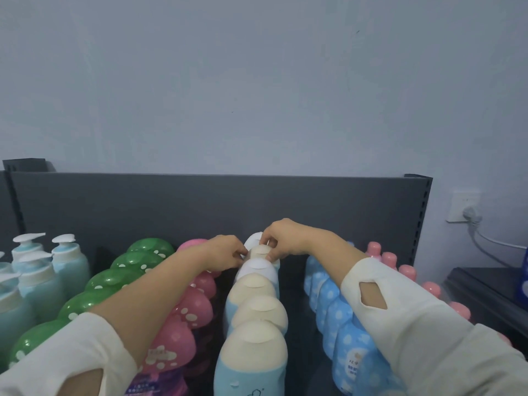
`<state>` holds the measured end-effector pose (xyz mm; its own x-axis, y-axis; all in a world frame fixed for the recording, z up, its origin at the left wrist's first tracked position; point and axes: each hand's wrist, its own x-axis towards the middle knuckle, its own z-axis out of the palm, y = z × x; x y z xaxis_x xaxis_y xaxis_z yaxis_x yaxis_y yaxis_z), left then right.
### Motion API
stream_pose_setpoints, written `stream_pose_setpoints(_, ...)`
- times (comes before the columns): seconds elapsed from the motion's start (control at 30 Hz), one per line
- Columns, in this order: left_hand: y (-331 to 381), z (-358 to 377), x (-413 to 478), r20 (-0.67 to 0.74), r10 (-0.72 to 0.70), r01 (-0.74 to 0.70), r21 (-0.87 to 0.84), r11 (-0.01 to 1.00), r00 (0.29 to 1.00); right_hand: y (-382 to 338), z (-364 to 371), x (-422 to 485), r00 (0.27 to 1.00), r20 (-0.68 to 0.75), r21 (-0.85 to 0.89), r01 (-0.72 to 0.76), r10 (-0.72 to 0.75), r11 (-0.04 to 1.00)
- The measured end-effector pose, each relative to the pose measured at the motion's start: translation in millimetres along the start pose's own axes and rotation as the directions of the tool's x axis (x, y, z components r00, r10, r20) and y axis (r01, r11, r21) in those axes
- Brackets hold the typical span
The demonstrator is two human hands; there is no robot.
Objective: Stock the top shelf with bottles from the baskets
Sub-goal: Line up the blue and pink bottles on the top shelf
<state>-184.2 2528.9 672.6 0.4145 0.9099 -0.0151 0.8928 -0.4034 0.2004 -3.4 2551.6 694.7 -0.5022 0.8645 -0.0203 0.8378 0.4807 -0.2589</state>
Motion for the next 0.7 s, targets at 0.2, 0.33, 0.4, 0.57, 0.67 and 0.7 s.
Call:
stream_pose_setpoints(0.2,-3.3,-2.0,-5.5,-0.018,0.008,-0.008,-0.011,1.000,1.000,-0.6,0.6,-12.3,0.999,-0.027,0.062,-0.039,0.041,0.997)
stream_pose_setpoints(0.33,-3.3,-4.0,-15.2,-0.068,0.014,-0.015,-0.016,1.000,0.998,-1.4,-1.7,-25.4,0.987,-0.159,-0.088,-0.018,0.004,0.996)
stream_pose_setpoints(0.4,-3.6,-4.8,-20.3,-0.103,0.024,-0.028,-0.034,0.999,0.994,-5.7,-1.6,-33.6,0.974,-0.224,-0.058,-0.010,-0.003,0.998)
stream_pose_setpoints(0.57,0.4,-5.4,-34.5,-0.100,0.084,-0.094,-0.104,0.990,0.991,-23.9,6.3,-49.5,0.983,-0.183,0.045,0.009,0.000,0.999)
stream_pose_setpoints(0.67,4.2,-1.2,-41.5,-0.110,0.088,-0.096,-0.071,0.993,0.990,-27.6,16.0,-51.0,0.991,-0.136,0.032,-0.010,0.014,0.999)
stream_pose_setpoints(0.7,4.7,0.5,-42.9,-0.110,0.087,-0.094,-0.064,0.994,0.990,-28.0,18.9,-50.8,0.990,-0.139,0.008,-0.016,0.017,1.000)
